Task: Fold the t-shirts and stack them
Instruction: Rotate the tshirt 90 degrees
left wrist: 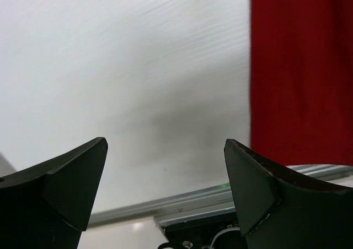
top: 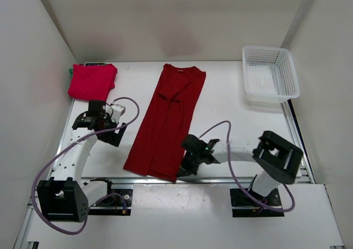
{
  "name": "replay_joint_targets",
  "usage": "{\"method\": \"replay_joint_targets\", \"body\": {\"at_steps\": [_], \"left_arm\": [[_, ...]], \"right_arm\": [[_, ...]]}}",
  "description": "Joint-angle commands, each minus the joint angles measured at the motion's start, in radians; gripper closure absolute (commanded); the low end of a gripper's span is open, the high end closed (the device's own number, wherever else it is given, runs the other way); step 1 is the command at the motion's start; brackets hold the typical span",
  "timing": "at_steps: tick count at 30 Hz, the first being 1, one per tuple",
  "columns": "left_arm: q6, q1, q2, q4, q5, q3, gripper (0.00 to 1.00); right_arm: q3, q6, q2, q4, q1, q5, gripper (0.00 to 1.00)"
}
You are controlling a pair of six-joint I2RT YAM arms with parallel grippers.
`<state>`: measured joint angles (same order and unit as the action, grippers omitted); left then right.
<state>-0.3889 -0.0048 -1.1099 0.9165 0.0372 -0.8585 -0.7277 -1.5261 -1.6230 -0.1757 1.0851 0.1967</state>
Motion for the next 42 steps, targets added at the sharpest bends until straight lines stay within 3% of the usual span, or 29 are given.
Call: {"method": "replay_joint_targets", "body": {"at_steps": [1, 5, 7, 11, 13, 19, 24, 26, 30, 32, 34, 37, 40, 42], "left_arm": [[0.024, -0.131, 0.005, -0.011, 0.038, -0.008, 0.02], [-0.008, -0.292, 0.015, -0.034, 0.052, -0.028, 0.04], [-0.065, -0.445, 0.033, -0.054, -0.006, -0.001, 0.06], [-0.227, -0.63, 0.137, -0.054, -0.03, 0.085, 0.07], [-0.333, -0.681, 0.224, -0.038, -0.002, 0.16, 0.07], [-0.683, -0.721, 0.481, -0.034, 0.097, 0.294, 0.07], [-0.838, -0.62, 0.518, -0.038, 0.353, 0.294, 0.09], [-0.861, -0.664, 0.518, -0.022, 0.356, 0.315, 0.1], [-0.612, -0.807, 0.369, -0.038, 0.201, 0.313, 0.1], [-0.62, -0.735, 0.195, 0.132, 0.319, 0.233, 0.13], [-0.805, -0.628, 0.17, 0.249, 0.491, 0.182, 0.12], [-0.861, -0.638, 0.37, 0.115, 0.395, 0.254, 0.15], [-1.028, -0.791, 0.588, 0.024, 0.276, 0.436, 0.17], [-1.106, -0.772, 0.686, -0.028, 0.286, 0.487, 0.16]], "right_arm": [[0.145, 0.064, 0.077, -0.09, -0.039, -0.028, 1.0], [0.261, 0.147, 0.231, -0.142, -0.137, -0.028, 1.0], [0.3, 0.205, 0.297, -0.128, -0.2, -0.007, 1.0], [0.353, 0.309, 0.403, -0.093, -0.261, 0.075, 0.67], [0.335, 0.355, 0.437, -0.129, -0.272, 0.067, 0.59], [0.32, 0.366, 0.491, -0.16, -0.258, 0.058, 0.56], [0.332, 0.339, 0.512, -0.136, -0.263, 0.047, 0.56], [0.344, 0.336, 0.52, -0.131, -0.267, 0.056, 0.55], [0.353, 0.32, 0.552, -0.139, -0.283, 0.061, 0.56], [0.364, 0.316, 0.58, -0.142, -0.28, 0.047, 0.56], [0.385, 0.296, 0.604, -0.134, -0.289, 0.058, 0.56], [0.433, 0.287, 0.658, -0.119, -0.335, 0.084, 0.56], [0.456, 0.277, 0.701, -0.137, -0.352, 0.073, 0.56], [0.473, 0.261, 0.733, -0.136, -0.356, 0.069, 0.56]]}}
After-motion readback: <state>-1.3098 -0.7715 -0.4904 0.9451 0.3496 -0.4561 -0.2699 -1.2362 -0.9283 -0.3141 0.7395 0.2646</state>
